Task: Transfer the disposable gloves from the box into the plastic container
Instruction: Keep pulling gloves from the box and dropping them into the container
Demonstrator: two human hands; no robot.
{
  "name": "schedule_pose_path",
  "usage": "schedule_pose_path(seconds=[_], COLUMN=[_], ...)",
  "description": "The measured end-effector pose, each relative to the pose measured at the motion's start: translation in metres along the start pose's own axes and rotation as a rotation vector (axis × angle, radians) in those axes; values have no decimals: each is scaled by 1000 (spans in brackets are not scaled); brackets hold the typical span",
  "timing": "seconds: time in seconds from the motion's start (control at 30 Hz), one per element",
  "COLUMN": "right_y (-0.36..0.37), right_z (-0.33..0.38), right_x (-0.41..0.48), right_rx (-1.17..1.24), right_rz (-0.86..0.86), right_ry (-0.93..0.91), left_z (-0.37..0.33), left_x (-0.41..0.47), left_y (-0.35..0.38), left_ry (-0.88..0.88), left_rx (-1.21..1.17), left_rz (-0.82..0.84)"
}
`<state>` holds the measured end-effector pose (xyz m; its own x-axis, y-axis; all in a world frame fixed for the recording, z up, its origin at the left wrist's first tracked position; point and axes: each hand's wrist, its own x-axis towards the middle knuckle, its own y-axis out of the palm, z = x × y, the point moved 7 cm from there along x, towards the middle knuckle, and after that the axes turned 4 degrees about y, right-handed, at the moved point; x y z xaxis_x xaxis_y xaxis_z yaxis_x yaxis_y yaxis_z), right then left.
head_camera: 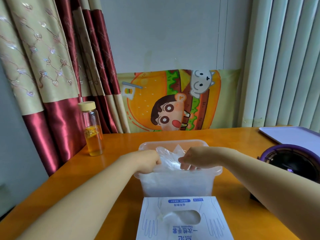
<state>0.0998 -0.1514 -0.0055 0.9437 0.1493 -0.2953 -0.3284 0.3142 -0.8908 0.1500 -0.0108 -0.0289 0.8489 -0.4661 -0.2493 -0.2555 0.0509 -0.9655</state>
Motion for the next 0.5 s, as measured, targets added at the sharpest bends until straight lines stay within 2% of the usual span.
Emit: schedule_pose_path(seconds=[0.13,0.23,0.3,0.43,0.5], right_y=[14,31,38,40,40], right_z=[-8,-14,-22,-29,-29], right_x=[28,42,50,57,59], right_rx=[141,74,15,-209,-287], right_rz=[157,307,370,358,327], right_ry=[147,198,247,218,190], left_z=[-9,-12,-13,-20,-20], left_x=[19,30,39,38,34], left_y=[2,9,18,23,16], left_ry=[62,37,45,-8,-32], left_rx=[26,63,197,400,342], left_rz=[40,71,120,186,148])
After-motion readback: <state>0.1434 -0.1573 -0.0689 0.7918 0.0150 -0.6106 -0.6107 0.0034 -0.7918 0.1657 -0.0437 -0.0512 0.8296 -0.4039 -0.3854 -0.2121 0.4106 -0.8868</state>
